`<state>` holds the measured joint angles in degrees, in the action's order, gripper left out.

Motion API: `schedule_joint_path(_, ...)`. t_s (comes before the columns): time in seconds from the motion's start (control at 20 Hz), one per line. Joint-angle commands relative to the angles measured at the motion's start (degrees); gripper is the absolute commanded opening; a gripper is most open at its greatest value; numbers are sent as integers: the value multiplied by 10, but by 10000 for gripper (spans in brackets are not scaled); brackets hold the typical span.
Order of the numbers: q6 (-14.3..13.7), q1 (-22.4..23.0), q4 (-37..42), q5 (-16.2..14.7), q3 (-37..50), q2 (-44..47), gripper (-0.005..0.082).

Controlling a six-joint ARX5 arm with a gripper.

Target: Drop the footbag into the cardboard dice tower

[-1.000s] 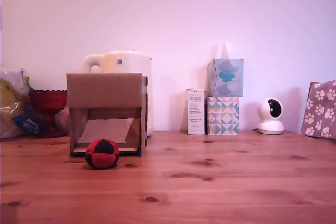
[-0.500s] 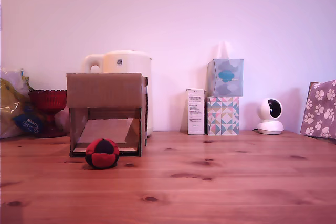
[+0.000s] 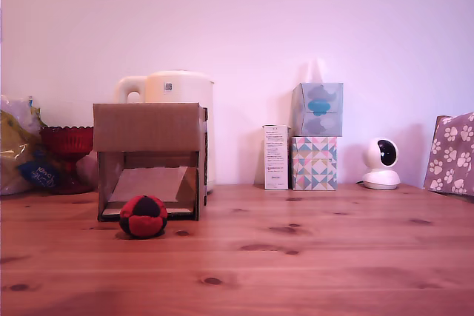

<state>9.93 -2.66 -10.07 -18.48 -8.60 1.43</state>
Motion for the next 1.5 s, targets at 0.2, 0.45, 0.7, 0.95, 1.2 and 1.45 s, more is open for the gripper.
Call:
schedule_joint_path(0.2, -8, 44, 21, -24, -78, 149, -23)
schedule_joint_path(0.45, -17, 125, 66, -38, -95, 284, -23)
schedule_joint_path(0.7, -17, 209, 142, -47, -95, 390, -24)
schedule_joint_path(0.95, -14, 229, 195, -45, -95, 465, -16)
schedule_joint_path(1.2, -21, 231, 261, -41, -95, 522, 773)
schedule_joint_path(1.45, -40, 231, 326, 25, -95, 581, 779)
